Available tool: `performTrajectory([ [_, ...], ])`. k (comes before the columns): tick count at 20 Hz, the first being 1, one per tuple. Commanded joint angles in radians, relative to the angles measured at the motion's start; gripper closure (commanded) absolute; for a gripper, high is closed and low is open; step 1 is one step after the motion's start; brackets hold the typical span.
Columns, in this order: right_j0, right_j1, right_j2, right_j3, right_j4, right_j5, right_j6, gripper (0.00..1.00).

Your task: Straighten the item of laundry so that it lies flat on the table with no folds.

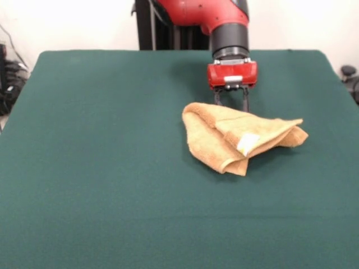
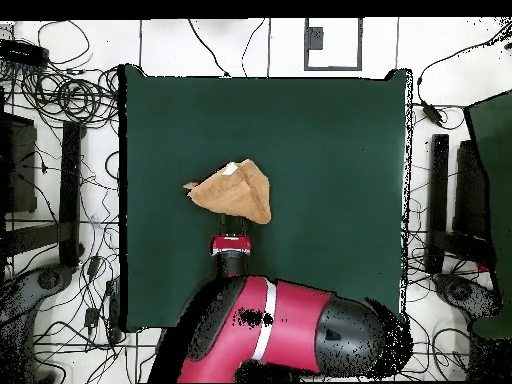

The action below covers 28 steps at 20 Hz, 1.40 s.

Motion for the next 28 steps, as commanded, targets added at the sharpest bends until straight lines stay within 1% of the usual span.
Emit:
performTrajectory([
  [1, 0.022, 0.066, 0.111, -0.175, 0.12, -0.146, 0.227, 0.0],
  [6, 0.014, 0.051, 0.106, -0.181, 0.096, -0.152, 0.217, 0.0],
  [11, 0.01, 0.064, 0.109, -0.19, 0.092, -0.179, 0.219, 0.0],
  [15, 0.015, 0.045, 0.101, -0.189, 0.082, -0.154, 0.206, 0.0],
  [20, 0.033, -0.009, 0.076, -0.222, 0.013, -0.079, 0.169, 0.0],
  [24, 0.037, -0.084, 0.078, -0.234, -0.004, 0.045, 0.154, 0.0],
  [26, 0.032, -0.104, 0.087, -0.262, -0.022, 0.115, 0.159, 0.0],
  [28, 0.022, -0.101, 0.1, -0.309, -0.052, 0.162, 0.174, 0.0],
])
